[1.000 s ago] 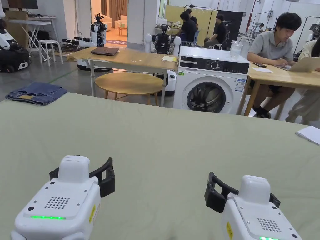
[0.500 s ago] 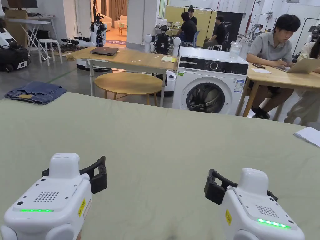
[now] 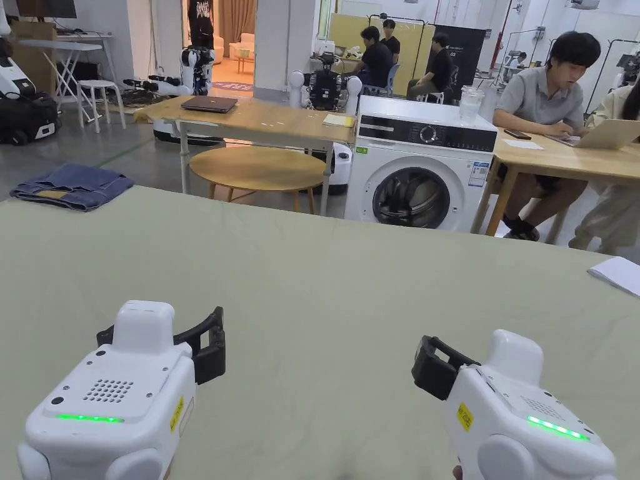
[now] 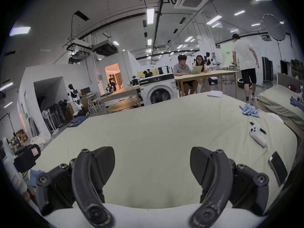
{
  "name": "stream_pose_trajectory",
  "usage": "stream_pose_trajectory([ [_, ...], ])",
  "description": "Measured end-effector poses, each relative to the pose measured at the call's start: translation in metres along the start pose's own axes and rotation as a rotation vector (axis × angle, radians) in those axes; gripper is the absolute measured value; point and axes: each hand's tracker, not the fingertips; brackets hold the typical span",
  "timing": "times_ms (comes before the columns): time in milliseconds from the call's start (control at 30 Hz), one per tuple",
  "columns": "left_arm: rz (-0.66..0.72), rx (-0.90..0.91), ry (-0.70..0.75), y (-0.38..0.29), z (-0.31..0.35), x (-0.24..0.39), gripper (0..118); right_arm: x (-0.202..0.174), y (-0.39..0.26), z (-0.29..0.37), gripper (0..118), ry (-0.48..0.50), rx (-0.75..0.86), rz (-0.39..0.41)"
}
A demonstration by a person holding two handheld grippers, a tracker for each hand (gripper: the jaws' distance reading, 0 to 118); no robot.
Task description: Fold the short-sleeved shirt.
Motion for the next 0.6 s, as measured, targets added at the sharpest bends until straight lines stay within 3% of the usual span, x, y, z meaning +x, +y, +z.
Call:
stream_pose_trajectory([
  [600,-0.033,-0.007,0.014,0.0024,0.0021,0.0038,71,-0.0102,-0.0028,-0.0003,95,-0.049,-0.006,0.043],
])
